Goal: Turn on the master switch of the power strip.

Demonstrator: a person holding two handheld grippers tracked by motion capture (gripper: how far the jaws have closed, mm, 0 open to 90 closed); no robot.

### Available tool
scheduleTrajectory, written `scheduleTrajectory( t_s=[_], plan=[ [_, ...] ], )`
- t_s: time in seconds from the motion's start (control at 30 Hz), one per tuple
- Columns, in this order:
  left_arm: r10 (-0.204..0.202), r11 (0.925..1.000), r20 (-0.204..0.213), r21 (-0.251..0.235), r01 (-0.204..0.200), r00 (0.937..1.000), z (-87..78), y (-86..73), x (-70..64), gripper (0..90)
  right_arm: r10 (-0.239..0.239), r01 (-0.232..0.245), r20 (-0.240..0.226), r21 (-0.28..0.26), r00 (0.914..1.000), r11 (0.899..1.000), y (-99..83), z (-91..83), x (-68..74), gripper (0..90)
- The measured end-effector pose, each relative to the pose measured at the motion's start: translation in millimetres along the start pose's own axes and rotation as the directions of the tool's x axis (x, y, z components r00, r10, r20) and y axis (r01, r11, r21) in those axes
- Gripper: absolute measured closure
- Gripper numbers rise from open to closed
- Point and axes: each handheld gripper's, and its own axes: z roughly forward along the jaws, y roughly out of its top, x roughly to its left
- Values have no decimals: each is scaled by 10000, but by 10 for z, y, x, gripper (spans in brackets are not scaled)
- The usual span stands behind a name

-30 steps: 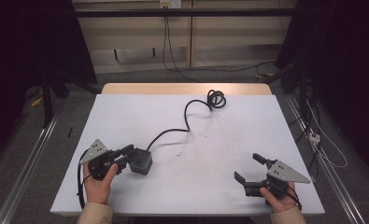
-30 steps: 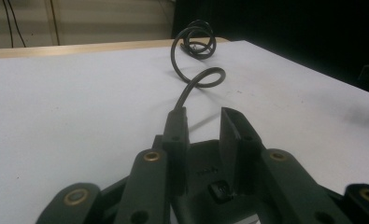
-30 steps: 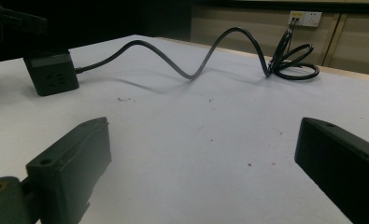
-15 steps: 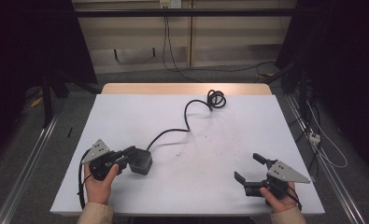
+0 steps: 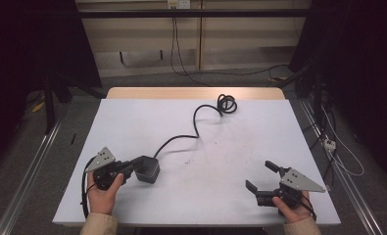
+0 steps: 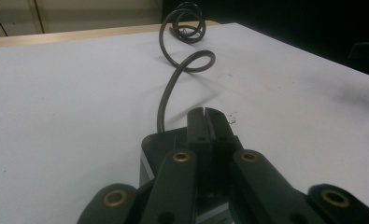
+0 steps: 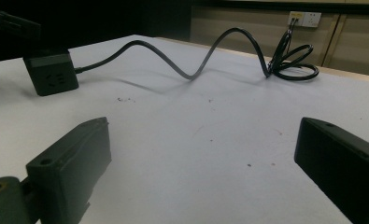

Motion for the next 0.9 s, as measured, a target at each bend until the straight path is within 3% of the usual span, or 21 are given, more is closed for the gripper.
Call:
scheduleTrajectory(
  t_s=[0.9],
  plan=[
    [94, 9985, 413, 537, -116, 9991, 14, -15, -28, 900, -17, 17, -60, 30, 10000, 10000, -1, 1, -3, 36]
  ],
)
